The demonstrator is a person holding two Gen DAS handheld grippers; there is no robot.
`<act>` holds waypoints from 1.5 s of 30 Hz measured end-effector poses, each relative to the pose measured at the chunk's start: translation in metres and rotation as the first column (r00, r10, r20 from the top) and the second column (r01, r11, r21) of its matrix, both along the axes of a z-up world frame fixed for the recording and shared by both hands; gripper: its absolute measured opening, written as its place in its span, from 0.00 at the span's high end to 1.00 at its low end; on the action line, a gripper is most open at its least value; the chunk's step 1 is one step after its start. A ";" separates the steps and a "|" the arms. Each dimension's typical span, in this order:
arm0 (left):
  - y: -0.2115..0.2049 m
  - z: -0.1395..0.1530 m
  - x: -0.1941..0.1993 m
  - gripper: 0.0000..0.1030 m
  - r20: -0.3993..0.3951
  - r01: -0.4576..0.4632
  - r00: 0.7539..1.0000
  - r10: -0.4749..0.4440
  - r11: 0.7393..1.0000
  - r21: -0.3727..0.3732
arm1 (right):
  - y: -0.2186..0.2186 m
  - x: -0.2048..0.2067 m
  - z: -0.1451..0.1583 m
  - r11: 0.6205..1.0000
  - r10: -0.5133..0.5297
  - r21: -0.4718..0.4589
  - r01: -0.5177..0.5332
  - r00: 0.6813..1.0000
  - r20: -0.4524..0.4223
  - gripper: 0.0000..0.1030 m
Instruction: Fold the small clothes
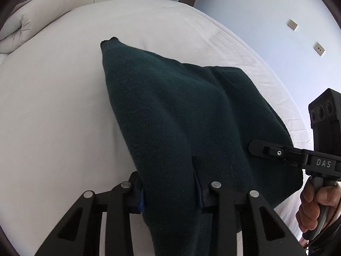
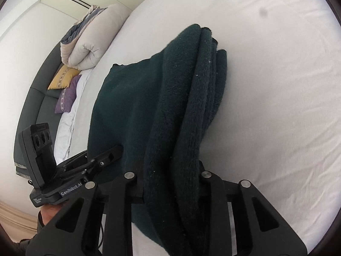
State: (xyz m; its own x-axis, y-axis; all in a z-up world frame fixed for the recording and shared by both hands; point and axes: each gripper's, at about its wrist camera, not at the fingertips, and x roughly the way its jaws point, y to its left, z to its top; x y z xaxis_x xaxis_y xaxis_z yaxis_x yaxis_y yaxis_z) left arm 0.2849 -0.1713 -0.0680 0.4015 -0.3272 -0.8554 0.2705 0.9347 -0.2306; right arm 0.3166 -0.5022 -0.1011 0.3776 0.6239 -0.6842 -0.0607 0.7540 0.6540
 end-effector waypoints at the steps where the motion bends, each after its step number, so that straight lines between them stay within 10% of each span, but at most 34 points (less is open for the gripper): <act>1: 0.006 0.005 -0.005 0.65 -0.005 -0.012 1.000 0.012 1.000 -0.003 | 0.002 -0.007 0.008 1.000 0.006 0.025 -0.006 1.000 0.010 0.77; 8: 0.033 -0.018 -0.042 0.51 -0.041 -0.047 0.998 0.048 0.998 0.039 | 0.032 -0.042 -0.009 0.991 0.108 -0.073 -0.113 0.992 -0.057 0.71; 12: 0.053 -0.019 -0.059 0.19 0.088 -0.125 0.989 0.121 0.991 0.039 | 0.014 -0.062 -0.018 1.000 0.010 0.005 -0.010 0.999 -0.033 0.59; 17: 0.065 0.044 -0.113 0.00 0.340 -0.217 0.922 0.186 0.975 0.055 | 0.011 -0.129 0.059 0.963 -0.093 -0.227 0.143 0.972 0.218 0.38; 23: 0.068 0.110 -0.177 0.00 0.546 -0.280 0.817 0.185 0.955 0.096 | 0.055 -0.240 0.158 0.879 -0.010 -0.378 0.291 0.804 0.595 0.16; 27: 0.073 0.143 -0.226 0.00 0.664 -0.252 0.720 0.200 0.968 -0.019 | 0.066 -0.317 0.206 0.839 0.004 -0.335 0.429 0.610 0.792 0.00; 29: 0.077 0.154 -0.243 0.00 0.654 -0.225 0.733 0.185 0.974 -0.024 | 0.070 -0.345 0.224 0.821 -0.013 -0.307 0.482 0.553 0.833 0.00; 35: 0.068 0.158 -0.259 0.00 0.570 -0.268 0.793 0.214 0.963 0.011 | 0.057 -0.380 0.245 0.856 -0.093 -0.324 0.404 0.735 0.671 0.00; 45: 0.063 0.129 -0.263 0.00 0.467 -0.284 0.853 0.234 0.958 0.037 | 0.047 -0.406 0.208 0.786 -0.081 -0.472 0.399 0.823 0.562 0.00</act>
State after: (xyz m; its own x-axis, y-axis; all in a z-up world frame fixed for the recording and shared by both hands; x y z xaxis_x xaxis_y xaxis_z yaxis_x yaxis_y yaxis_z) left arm 0.0223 -0.1080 0.0609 0.8105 -0.0790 -0.5804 0.0666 0.9969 -0.0428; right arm -0.0894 -0.4547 0.1066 0.8360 0.0400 -0.5473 -0.0124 0.9985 0.0539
